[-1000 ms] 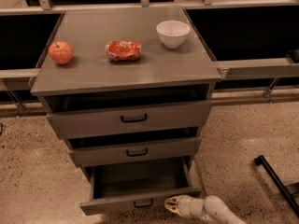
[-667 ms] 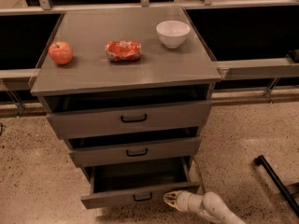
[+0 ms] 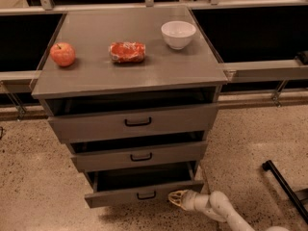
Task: Close bottom drawer
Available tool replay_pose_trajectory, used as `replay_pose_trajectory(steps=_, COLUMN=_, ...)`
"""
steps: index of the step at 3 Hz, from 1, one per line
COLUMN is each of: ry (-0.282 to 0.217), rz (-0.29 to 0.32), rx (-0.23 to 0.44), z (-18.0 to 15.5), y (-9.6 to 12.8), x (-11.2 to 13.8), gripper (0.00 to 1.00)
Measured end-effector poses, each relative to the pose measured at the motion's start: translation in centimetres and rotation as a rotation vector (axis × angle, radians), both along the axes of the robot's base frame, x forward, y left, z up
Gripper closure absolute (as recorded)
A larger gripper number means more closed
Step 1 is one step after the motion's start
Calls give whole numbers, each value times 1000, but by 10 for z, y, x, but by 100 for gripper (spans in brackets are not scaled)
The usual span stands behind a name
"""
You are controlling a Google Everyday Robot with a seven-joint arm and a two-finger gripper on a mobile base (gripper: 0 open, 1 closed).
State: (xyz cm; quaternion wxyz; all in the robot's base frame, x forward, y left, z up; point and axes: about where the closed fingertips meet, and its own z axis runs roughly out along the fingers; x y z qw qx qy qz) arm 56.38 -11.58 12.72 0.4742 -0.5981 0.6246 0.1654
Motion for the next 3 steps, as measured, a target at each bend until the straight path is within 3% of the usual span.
replay_pose_trajectory(steps=1, ry=-1, rz=0, rx=-2, z=0, y=3, x=-2, gripper=51)
replay_pose_trajectory(steps=2, ry=0, rz=1, rx=-2, z=0, y=3, x=-2, gripper=19)
replay_pose_trajectory(steps=3, ry=0, rz=1, rx=-2, z=0, y=3, x=-2, gripper=0)
